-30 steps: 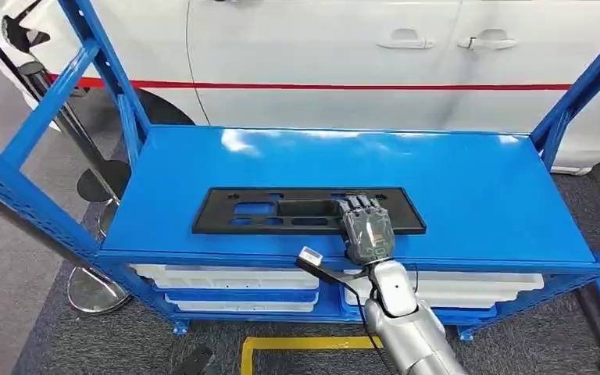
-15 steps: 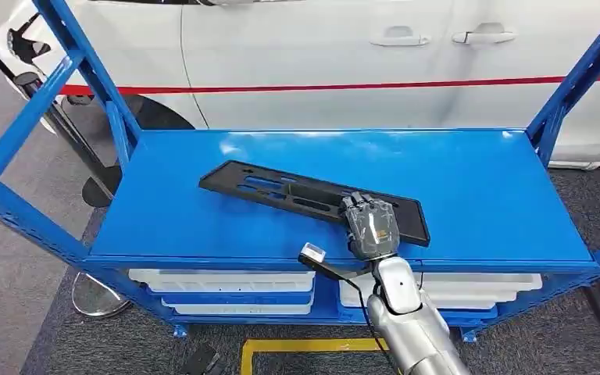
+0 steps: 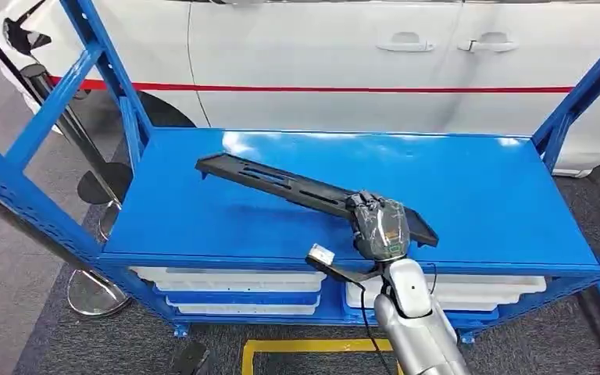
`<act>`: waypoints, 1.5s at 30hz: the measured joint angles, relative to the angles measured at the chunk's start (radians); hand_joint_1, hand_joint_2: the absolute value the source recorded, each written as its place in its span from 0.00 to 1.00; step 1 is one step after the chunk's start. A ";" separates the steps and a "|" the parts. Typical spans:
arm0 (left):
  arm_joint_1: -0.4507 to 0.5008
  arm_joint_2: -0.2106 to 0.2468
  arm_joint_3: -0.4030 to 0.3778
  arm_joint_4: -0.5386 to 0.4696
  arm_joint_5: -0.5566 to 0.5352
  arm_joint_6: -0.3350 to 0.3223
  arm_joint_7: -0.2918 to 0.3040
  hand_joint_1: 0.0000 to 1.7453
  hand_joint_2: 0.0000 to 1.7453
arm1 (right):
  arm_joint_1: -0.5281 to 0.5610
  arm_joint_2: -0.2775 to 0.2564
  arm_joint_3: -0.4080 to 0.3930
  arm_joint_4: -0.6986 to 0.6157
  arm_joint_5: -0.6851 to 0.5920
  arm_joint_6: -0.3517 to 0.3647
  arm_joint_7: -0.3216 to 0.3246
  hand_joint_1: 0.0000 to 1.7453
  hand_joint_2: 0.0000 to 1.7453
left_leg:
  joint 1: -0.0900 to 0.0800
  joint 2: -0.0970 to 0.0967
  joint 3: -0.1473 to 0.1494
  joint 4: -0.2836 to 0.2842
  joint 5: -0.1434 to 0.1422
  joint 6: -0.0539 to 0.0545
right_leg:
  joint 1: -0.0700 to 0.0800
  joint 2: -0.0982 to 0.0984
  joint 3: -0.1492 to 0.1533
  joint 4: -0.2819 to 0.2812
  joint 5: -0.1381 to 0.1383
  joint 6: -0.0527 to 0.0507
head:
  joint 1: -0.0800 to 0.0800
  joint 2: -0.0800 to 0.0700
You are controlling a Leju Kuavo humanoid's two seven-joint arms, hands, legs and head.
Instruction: Take the parts from the cabinet and place them on the table.
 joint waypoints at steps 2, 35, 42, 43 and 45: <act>0.003 0.000 0.002 0.000 0.007 0.021 -0.016 0.00 0.00 | 0.022 0.037 -0.029 -0.104 -0.034 0.000 -0.131 1.00 1.00 | 0.000 0.000 0.000 0.007 -0.007 -0.004 | 0.000 0.000 0.046 -0.102 0.073 -0.003 | 0.000 0.000; 0.032 -0.024 0.008 -0.002 0.050 0.090 -0.072 0.00 0.00 | 0.105 0.169 -0.077 -0.627 -0.206 0.002 -0.459 1.00 1.00 | -0.001 -0.003 0.010 0.008 -0.015 -0.012 | 0.003 -0.002 0.151 -0.282 0.108 -0.015 | 0.000 0.000; 0.033 -0.031 0.014 -0.002 0.059 0.092 -0.061 0.00 0.00 | 0.104 0.171 -0.060 -0.638 -0.199 0.002 -0.459 1.00 1.00 | -0.001 0.000 -0.019 0.075 -0.070 -0.049 | -0.001 -0.003 0.153 -0.298 0.120 -0.045 | -0.001 0.000; 0.033 -0.031 0.015 -0.002 0.059 0.092 -0.061 0.00 0.00 | 0.104 0.171 -0.057 -0.638 -0.199 0.002 -0.459 1.00 1.00 | 0.003 0.000 -0.054 0.152 -0.111 -0.053 | 0.000 -0.004 0.152 -0.298 0.120 -0.046 | -0.001 0.000; 0.036 -0.031 0.016 -0.002 0.059 0.092 -0.061 0.00 0.00 | 0.104 0.171 -0.057 -0.638 -0.199 0.002 -0.459 1.00 1.00 | 0.006 0.000 -0.125 0.302 -0.166 -0.061 | 0.001 -0.005 0.151 -0.297 0.119 -0.048 | -0.001 0.000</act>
